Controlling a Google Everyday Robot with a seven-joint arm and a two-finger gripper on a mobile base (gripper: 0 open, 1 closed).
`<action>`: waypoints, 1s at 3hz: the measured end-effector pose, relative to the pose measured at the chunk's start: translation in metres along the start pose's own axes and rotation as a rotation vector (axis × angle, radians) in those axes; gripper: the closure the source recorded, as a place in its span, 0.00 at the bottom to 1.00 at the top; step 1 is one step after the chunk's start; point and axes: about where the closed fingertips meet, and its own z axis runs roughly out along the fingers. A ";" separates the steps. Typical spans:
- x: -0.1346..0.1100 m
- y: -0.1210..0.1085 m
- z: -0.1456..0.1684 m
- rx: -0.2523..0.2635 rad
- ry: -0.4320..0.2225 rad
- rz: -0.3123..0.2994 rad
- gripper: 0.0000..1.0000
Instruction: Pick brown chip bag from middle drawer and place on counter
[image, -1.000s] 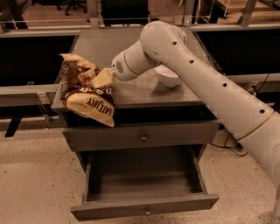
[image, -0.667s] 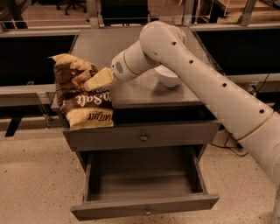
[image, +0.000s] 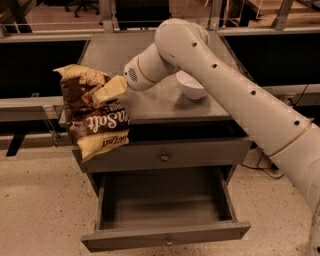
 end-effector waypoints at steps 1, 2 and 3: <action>-0.015 0.014 -0.016 0.056 0.028 -0.061 0.37; -0.029 0.030 -0.027 0.102 0.050 -0.117 0.61; -0.036 0.042 -0.032 0.102 0.059 -0.146 0.84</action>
Offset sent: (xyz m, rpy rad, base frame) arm -0.0227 0.0168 0.0762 -0.2047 -0.1513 0.0263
